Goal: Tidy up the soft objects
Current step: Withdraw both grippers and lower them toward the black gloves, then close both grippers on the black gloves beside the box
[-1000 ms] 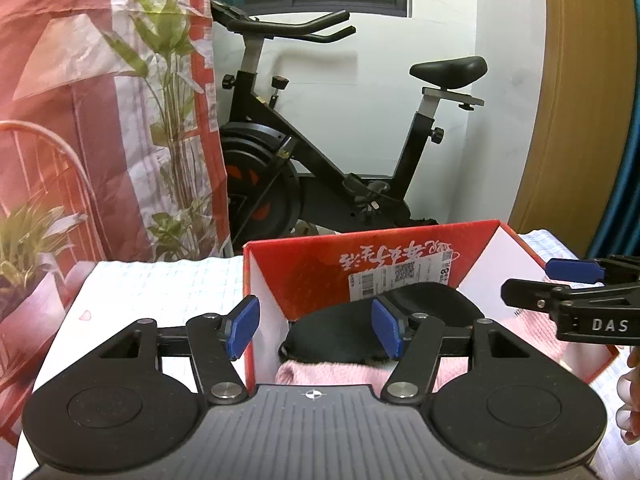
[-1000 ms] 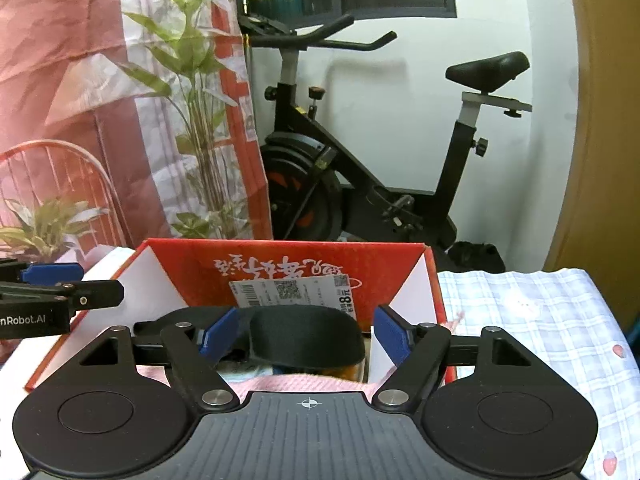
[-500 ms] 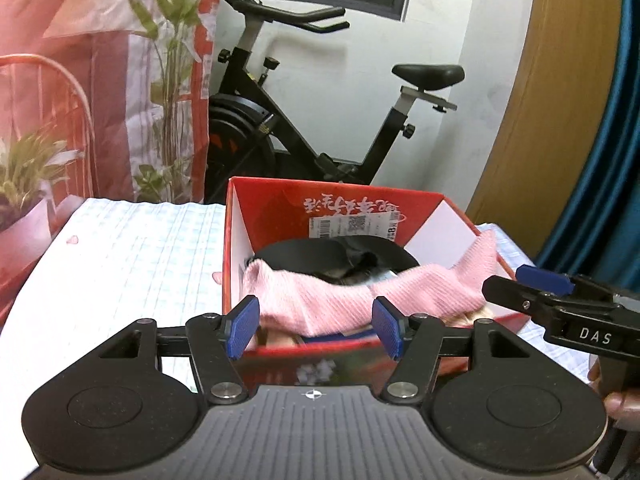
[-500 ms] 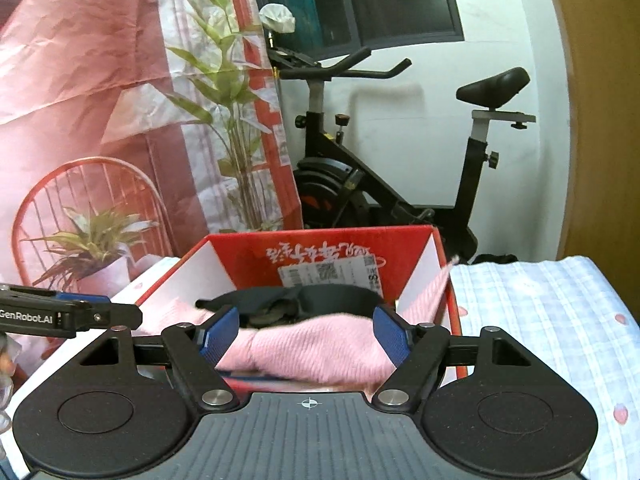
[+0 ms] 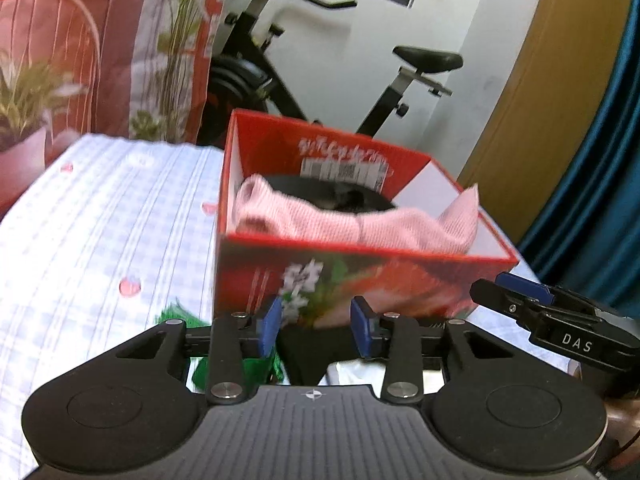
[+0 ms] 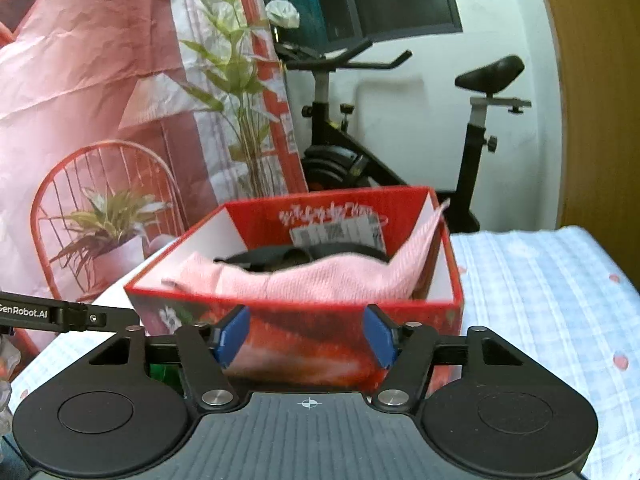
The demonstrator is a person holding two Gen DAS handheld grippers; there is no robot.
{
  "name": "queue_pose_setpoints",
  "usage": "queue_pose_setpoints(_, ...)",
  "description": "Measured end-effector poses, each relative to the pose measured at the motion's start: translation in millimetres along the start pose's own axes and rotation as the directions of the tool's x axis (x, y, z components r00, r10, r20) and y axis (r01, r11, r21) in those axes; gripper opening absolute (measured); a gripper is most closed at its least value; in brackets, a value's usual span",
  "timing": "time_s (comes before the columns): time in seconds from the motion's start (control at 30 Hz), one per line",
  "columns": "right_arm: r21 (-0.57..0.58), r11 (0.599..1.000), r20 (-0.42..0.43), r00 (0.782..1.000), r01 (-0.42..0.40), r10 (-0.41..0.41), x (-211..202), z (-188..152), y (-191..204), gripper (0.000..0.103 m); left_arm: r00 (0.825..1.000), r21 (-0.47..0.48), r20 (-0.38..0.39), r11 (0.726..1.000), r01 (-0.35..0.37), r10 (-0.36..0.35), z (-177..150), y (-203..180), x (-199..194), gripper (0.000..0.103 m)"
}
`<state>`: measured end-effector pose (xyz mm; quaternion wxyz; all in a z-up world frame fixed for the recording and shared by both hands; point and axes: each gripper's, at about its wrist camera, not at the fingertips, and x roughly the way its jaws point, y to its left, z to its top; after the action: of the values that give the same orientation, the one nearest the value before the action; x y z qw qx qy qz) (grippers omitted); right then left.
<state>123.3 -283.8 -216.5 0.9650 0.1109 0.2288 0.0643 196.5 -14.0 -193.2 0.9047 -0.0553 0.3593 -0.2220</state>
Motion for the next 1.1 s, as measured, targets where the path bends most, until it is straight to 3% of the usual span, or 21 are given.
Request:
queue_pose_setpoints(0.43,0.045,0.997,-0.15,0.987,0.065,-0.058,45,-56,-18,0.058,0.989,-0.022,-0.145,1.0,0.0,-0.003,-28,6,41,0.04)
queue_pose_setpoints(0.63,0.023,0.997,-0.153,0.986,0.067,-0.063,61,-67,-21,0.058,0.984,-0.025,-0.177,1.0,0.001,-0.005,-32,6,56,0.04)
queue_pose_setpoints(0.93,0.092,0.996,-0.136,0.991,0.0,0.013,63,-77,-37,0.046,0.988,-0.002,-0.155,1.0,-0.017,0.016,-25,3,80,0.04)
queue_pose_setpoints(1.1,0.1,0.995,-0.131,0.991,-0.012,0.025,63,-78,-39,0.044,0.986,-0.007,-0.165,1.0,-0.029,0.027,-22,2,94,0.04)
